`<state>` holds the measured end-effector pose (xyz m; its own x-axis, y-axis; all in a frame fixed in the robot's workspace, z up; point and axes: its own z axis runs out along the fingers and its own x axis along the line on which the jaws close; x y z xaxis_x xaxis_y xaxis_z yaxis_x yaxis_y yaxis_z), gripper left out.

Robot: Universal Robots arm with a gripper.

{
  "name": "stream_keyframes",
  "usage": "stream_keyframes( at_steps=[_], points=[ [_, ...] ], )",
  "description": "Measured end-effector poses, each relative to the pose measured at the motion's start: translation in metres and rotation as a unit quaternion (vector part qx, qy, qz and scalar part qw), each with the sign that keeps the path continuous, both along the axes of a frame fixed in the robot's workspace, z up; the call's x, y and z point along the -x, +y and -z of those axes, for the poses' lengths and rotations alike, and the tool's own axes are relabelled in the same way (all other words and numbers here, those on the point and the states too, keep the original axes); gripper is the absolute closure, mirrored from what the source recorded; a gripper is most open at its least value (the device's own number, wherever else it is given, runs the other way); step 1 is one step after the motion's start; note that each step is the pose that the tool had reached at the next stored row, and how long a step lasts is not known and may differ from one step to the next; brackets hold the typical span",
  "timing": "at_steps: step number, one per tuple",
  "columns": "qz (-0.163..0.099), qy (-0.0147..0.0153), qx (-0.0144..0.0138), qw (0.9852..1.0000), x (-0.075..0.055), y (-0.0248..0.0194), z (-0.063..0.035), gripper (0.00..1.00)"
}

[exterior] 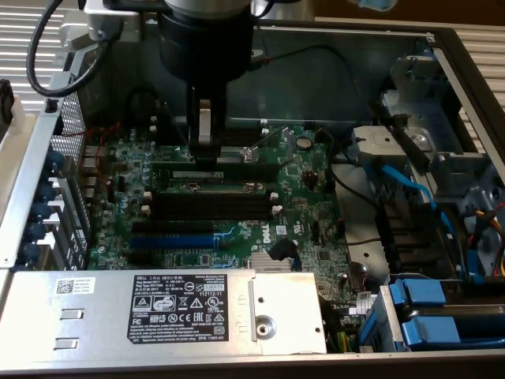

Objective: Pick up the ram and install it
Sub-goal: 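Insert the ram into the slot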

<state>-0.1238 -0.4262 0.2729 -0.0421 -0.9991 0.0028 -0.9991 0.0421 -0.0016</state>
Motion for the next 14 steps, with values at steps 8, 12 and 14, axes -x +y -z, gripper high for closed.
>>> stream_keyframes(
  at_steps=[8,12,14],
  points=[
    [0.0,0.0056,0.0028,1.0,0.0,0.0004,0.0093,0.88],
    [-0.004,0.0088,0.0029,0.9999,0.0,0.0002,0.0101,0.88],
    [-0.007,0.0095,0.0034,0.9999,0.0,0.0003,0.0105,0.88]
  ],
)
